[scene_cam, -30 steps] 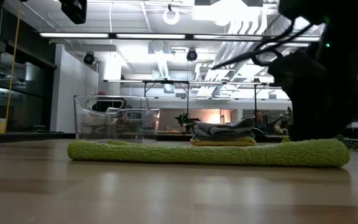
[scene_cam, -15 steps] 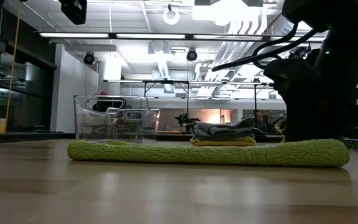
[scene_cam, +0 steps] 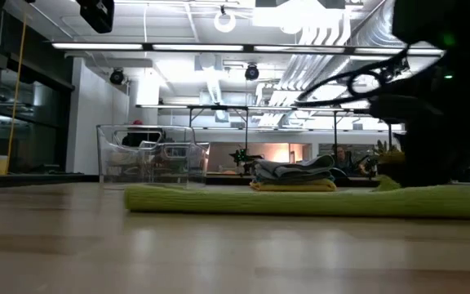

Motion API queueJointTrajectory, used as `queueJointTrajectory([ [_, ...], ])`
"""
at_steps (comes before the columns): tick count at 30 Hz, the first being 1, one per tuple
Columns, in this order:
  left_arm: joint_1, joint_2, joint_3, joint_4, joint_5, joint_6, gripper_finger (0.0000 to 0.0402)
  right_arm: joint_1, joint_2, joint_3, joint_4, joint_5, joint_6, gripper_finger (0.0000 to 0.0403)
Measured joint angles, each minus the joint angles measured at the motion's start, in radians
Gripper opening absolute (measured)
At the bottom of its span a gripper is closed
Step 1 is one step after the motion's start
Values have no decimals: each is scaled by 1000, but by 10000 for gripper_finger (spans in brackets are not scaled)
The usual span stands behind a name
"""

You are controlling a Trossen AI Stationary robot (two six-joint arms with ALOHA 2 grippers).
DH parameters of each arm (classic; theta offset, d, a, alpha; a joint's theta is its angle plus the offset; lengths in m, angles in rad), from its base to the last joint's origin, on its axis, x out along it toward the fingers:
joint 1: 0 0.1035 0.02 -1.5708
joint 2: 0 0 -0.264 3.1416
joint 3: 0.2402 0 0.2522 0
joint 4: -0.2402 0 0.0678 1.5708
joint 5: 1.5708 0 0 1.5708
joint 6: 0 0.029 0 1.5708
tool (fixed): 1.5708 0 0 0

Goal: Fold microfiber towels
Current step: Fold the green microfiber cloth

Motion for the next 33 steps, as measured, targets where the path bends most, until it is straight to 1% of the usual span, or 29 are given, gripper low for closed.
queueJointTrajectory([
  [3, 0, 0, 0, 0, 0, 0, 136, 37, -26, 0, -135, -10, 51, 5],
  [6, 0, 0, 0, 0, 0, 0, 136, 82, -90, 0, -252, -31, 114, 2],
  [10, 0, 0, 0, 0, 0, 0, 136, 127, -207, 0, -436, -120, 192, 2],
  [15, 0, 0, 0, 0, 0, -1, 136, 145, -344, 0, -665, -241, 262, 1],
  [16, 0, 0, 0, 0, 0, -2, 136, 145, -366, 0, -696, -256, 271, 1],
  [18, 0, 0, 0, 0, 0, -1, 136, 142, -401, 0, -700, -262, 282, 1],
  [20, 0, 0, 0, 0, 0, -1, 136, 140, -422, 0, -659, -239, 287, 1],
  [23, 0, 0, 0, 0, 0, 0, 136, 135, -432, 0, -540, -170, 270, 0],
  [30, 0, 0, 0, 0, 0, 0, 137, 135, -433, 0, -260, 123, 222, 0],
  [33, 0, 0, 0, 0, 0, 0, 136, 134, -429, 0, -190, 216, 206, 0],
])
